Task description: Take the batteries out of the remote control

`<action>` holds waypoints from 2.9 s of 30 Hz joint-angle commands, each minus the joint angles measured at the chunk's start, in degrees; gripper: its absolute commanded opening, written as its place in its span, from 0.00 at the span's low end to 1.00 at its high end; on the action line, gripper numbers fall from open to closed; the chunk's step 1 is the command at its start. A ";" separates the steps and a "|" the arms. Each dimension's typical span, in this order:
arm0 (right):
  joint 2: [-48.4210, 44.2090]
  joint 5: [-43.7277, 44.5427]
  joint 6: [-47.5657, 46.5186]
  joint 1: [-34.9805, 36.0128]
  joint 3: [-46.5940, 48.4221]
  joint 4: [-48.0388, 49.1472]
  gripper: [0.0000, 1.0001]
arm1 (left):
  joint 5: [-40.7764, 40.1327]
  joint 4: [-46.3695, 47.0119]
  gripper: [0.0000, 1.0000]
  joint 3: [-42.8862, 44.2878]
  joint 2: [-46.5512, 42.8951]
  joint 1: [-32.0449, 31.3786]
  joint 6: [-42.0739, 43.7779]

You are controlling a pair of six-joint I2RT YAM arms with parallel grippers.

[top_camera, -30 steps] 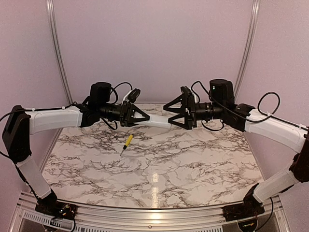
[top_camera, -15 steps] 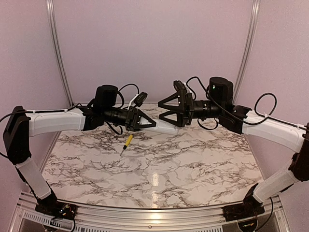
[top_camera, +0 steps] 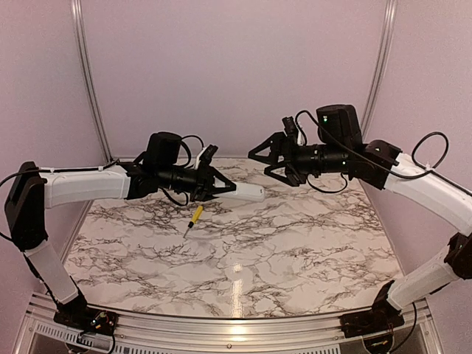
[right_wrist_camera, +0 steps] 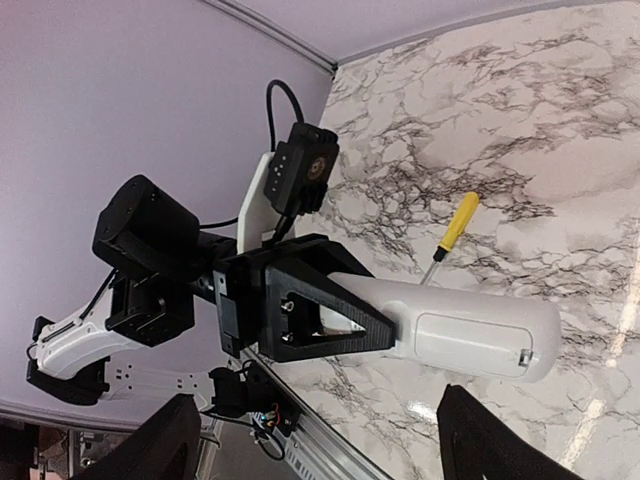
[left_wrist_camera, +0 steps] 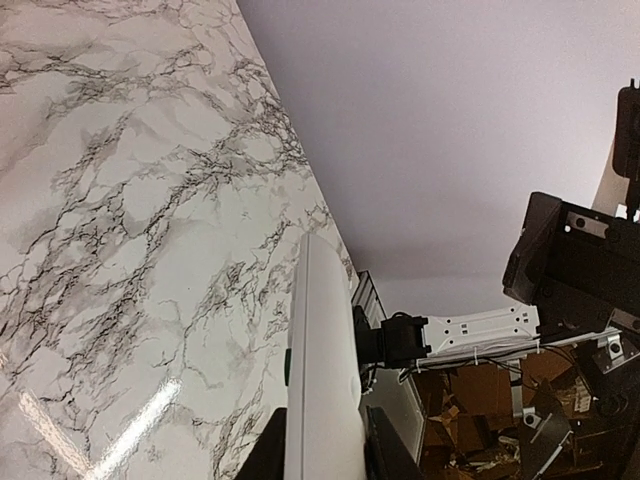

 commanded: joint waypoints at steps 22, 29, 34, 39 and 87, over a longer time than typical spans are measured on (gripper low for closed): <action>8.24 16.28 -1.21 3.60 6.98 -10.19 0.70 | -4.42 0.75 0.00 -1.02 -2.12 0.04 -12.68; 9.09 16.05 -1.04 3.60 6.70 -8.71 0.70 | -4.07 2.62 0.00 -1.77 -2.64 0.04 -14.31; 9.26 16.18 -0.91 3.56 5.95 -7.81 0.70 | -3.68 4.03 0.00 -2.11 -2.92 0.04 -15.49; 9.24 15.68 -0.64 3.52 4.51 -6.49 0.70 | -3.39 5.39 0.00 -2.54 -3.25 0.09 -16.65; 5.20 1.09 7.75 1.13 -9.91 13.59 0.71 | 2.80 22.90 0.00 -6.78 -6.09 0.06 -20.04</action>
